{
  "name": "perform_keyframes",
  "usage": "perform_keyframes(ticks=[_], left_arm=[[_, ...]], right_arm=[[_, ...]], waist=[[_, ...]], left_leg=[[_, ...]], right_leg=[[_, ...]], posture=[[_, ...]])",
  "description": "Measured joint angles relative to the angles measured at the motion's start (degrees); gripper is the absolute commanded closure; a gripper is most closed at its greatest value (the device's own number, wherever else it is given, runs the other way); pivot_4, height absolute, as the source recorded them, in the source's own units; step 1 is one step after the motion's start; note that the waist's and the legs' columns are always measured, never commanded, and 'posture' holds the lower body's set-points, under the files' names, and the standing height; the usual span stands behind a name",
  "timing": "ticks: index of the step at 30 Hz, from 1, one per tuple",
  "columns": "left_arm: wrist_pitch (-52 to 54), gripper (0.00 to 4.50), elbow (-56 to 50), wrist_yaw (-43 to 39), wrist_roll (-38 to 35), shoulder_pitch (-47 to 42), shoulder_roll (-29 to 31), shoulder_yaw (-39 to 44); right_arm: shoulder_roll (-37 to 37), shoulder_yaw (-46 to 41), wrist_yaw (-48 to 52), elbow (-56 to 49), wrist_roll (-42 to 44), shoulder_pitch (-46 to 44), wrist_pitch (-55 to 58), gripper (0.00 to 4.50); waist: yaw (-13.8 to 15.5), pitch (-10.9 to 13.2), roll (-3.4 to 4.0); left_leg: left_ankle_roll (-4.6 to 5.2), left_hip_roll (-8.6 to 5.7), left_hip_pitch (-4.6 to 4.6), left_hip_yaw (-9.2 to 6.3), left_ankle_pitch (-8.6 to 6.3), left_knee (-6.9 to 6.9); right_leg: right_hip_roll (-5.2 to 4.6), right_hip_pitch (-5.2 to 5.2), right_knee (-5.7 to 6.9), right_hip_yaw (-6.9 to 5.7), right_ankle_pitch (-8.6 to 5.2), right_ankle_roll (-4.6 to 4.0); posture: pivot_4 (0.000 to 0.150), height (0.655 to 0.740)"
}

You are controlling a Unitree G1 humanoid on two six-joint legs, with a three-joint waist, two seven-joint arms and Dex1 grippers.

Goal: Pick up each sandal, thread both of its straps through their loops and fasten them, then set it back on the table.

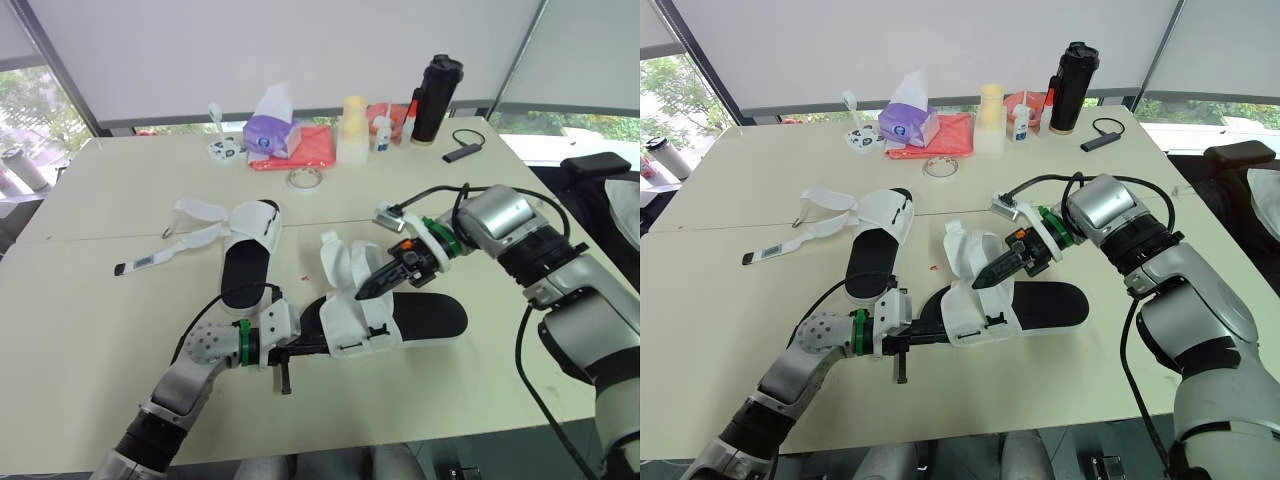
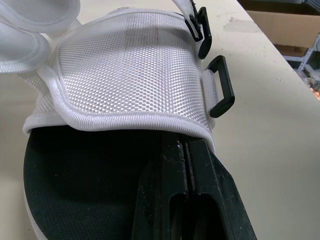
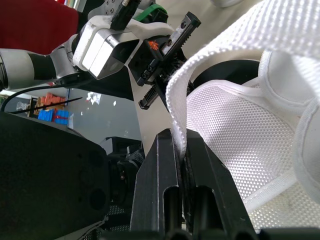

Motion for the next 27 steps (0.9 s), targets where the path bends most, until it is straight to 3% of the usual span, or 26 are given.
perform_keyframes(ticks=[16, 27], left_arm=[[-0.17, 4.50, -0.05, 1.02, -0.03, -0.07, 0.00, -0.09], [-0.09, 4.50, -0.27, 1.01, -0.01, 0.14, 0.26, -0.03]], right_arm=[[3.80, 2.17, 0.57, 11.29, -7.33, 1.84, -9.93, 4.45], [0.97, -1.36, 0.45, 6.30, -5.74, 2.32, -6.66, 4.45]], waist=[[-0.24, -0.01, 0.01], [-0.88, -0.01, 0.01]], left_leg=[[-0.02, -0.03, 0.02, -0.01, 0.01, 0.00], [-0.02, -0.04, 0.03, -0.07, 0.01, 0.00]], right_leg=[[0.00, 0.01, 0.07, 0.00, 0.04, 0.07], [0.00, 0.01, 0.08, 0.00, 0.04, 0.07]], posture=[[0.150, 0.7400], [0.150, 0.7400]])
